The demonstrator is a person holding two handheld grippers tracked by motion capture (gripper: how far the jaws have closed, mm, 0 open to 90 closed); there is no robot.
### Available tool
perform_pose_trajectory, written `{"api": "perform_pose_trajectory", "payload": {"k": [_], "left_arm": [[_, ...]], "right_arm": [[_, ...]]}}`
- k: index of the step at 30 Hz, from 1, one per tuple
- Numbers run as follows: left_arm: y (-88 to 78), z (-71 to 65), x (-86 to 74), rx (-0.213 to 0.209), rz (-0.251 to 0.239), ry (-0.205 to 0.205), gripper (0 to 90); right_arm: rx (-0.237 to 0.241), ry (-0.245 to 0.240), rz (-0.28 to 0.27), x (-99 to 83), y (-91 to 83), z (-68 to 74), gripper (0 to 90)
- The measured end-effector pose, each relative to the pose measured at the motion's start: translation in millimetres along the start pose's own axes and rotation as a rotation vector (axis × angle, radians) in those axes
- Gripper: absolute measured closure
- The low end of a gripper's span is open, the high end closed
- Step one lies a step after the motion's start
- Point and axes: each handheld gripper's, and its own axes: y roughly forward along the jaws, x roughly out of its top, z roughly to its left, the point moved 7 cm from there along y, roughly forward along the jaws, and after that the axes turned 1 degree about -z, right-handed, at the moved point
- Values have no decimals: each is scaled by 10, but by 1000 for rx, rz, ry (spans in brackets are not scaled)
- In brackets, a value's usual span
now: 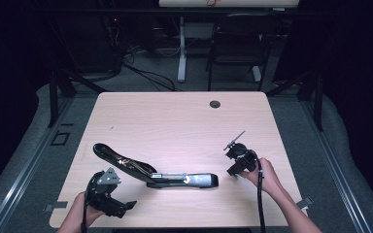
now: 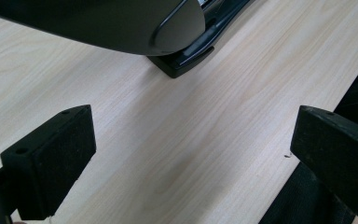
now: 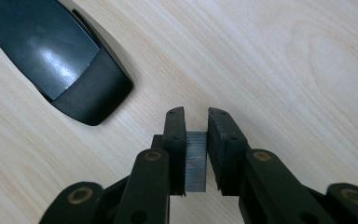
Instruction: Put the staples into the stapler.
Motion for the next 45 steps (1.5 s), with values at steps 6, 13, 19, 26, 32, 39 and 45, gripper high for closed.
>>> {"api": "perform_pose_trajectory", "payload": {"k": [6, 13, 19, 26, 32, 39, 45], "left_arm": [[-3, -4, -1, -1, 1, 3, 0], [5, -3, 3, -1, 1, 3, 0], [5, -1, 3, -2, 2, 2, 0], [4, 4, 6, -1, 1, 4, 0], [4, 5, 12, 0, -2, 6, 0], [-1, 13, 9, 2, -2, 7, 0], [-4, 11, 9, 0, -6, 4, 0]], "right_arm": [[-6, -21, -41, 44, 0, 51, 778], [-5, -76, -42, 79, -16, 85, 778], [-7, -101, -59, 115, -31, 110, 779], [-5, -119, -72, 158, -22, 156, 779], [14, -129, -67, 174, -19, 200, 779], [19, -135, -84, 222, -31, 229, 779], [21, -149, -88, 267, -26, 273, 779]]}}
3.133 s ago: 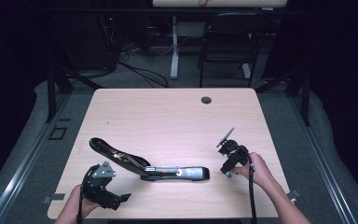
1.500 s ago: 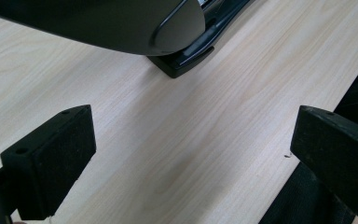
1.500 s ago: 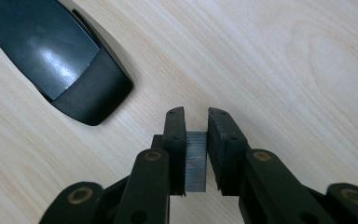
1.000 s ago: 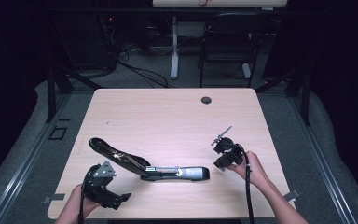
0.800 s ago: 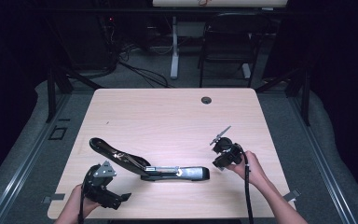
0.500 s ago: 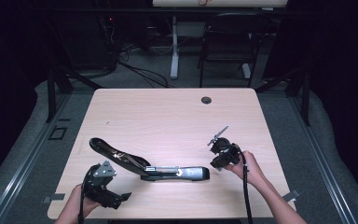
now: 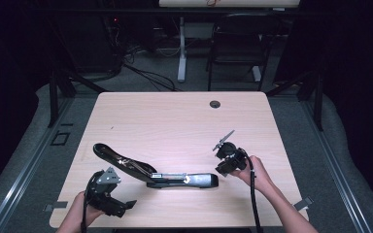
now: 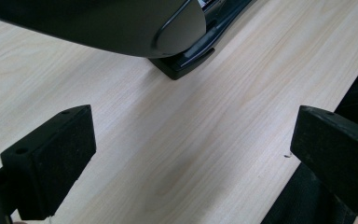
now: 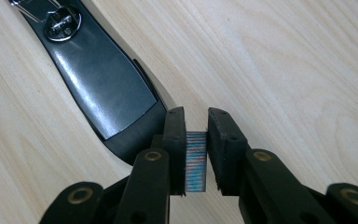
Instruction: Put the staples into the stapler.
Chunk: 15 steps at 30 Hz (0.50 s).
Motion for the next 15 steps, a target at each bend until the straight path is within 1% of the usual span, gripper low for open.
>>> {"api": "perform_pose_trajectory", "payload": {"k": [1, 2, 3, 4, 5, 11, 12, 14, 15], "left_arm": [[-1, 0, 0, 0, -2, 0, 0], [-2, 0, 0, 0, -2, 0, 0], [-3, 2, -2, 0, -1, 1, 0], [-5, 6, -6, 1, 1, -1, 0], [-7, 12, -8, 2, 2, -1, 0], [-11, 21, -10, 2, 0, -5, 0], [-11, 20, -9, 2, 0, -4, 0], [-10, 17, -9, 1, 1, -3, 0], [-9, 17, -9, 2, 1, -3, 0]], "right_arm": [[1, 7, -17, 14, 12, 13, 779], [1, -10, -2, 17, 0, 8, 779], [0, -13, -1, 25, -3, 11, 779], [2, -5, -13, 38, 4, 21, 780], [0, -14, -6, 44, -3, 18, 780], [8, -21, -27, 101, -17, 33, 780], [10, -31, -31, 112, -17, 33, 780], [12, -29, -36, 130, -15, 44, 780], [15, -38, -33, 139, -18, 47, 780]]}}
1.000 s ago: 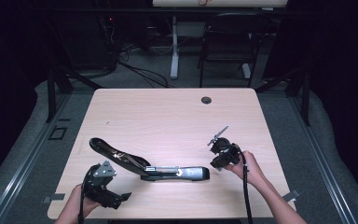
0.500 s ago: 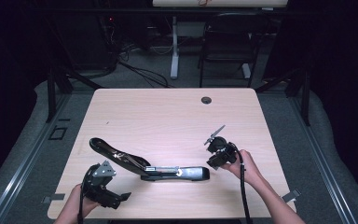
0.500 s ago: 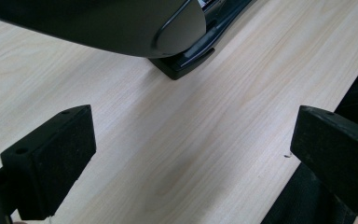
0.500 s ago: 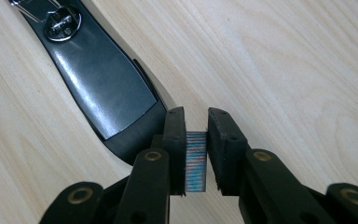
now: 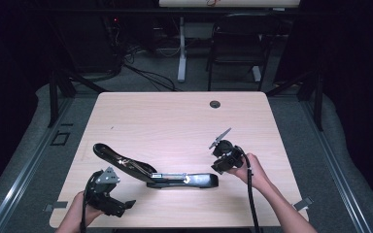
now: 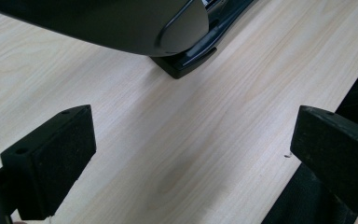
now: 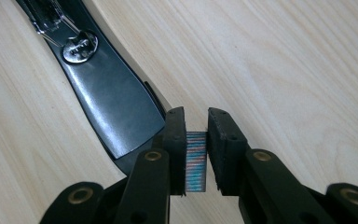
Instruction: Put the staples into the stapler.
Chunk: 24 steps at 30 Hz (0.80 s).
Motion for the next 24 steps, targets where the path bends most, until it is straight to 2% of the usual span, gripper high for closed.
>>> {"api": "perform_pose_trajectory", "payload": {"k": [6, 10, 11, 24], "left_arm": [[21, -9, 17, -3, 2, 1, 0], [30, -19, 18, -6, 5, 4, 0], [28, -15, 16, -6, 7, 3, 0], [15, -3, 20, -6, -5, -13, 0]], "right_arm": [[2, 1, -17, 86, 18, 37, 780], [2, -20, -13, 148, 19, 70, 781], [10, -15, -28, 170, 26, 89, 780], [42, -81, -45, 296, 39, 212, 780]]}}
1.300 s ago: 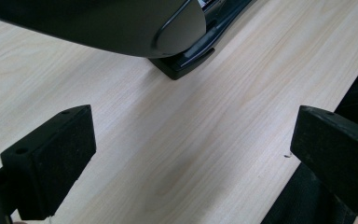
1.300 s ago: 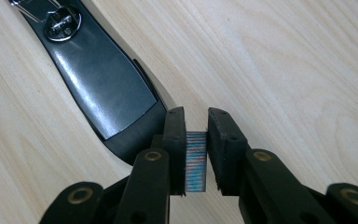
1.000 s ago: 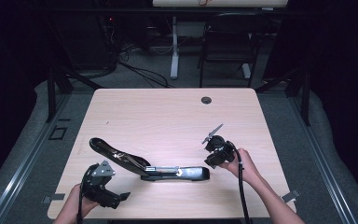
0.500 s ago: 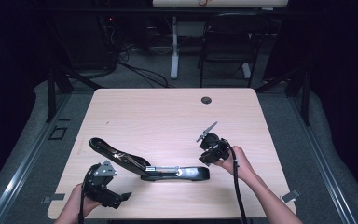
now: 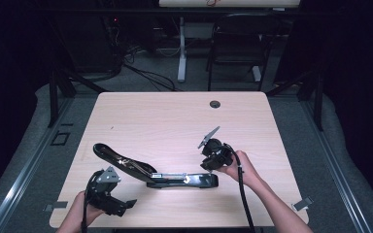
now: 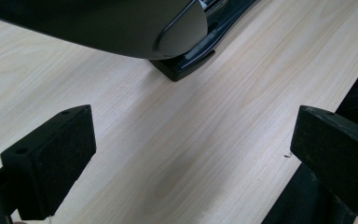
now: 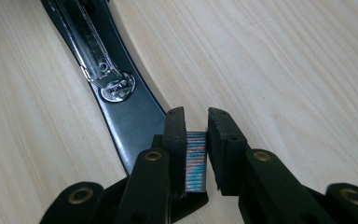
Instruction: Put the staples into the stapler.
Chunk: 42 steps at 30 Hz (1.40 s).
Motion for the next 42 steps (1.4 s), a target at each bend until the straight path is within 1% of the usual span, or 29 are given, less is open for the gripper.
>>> {"api": "perform_pose_trajectory", "payload": {"k": [1, 4, 6, 15, 21, 25, 42], "left_arm": [[-1, 1, -1, 0, 0, -1, 0], [-3, 7, -3, 0, 0, -2, 0], [-2, 6, -5, -1, 0, -2, 0], [1, 1, -8, -2, 2, -2, 0], [8, -7, -5, -6, 3, 0, 0], [5, -4, -6, -5, 2, -3, 0], [5, -4, -9, -6, 3, -2, 0]], "right_arm": [[2, -2, -8, 17, 10, 9, 780], [4, -20, -2, 53, 21, 29, 780], [11, -24, -7, 78, 36, 50, 781], [35, -74, -17, 178, 53, 133, 781], [46, -91, -28, 258, 76, 170, 781], [49, -110, -30, 312, 84, 185, 782], [100, -181, -43, 452, 137, 243, 782]]}}
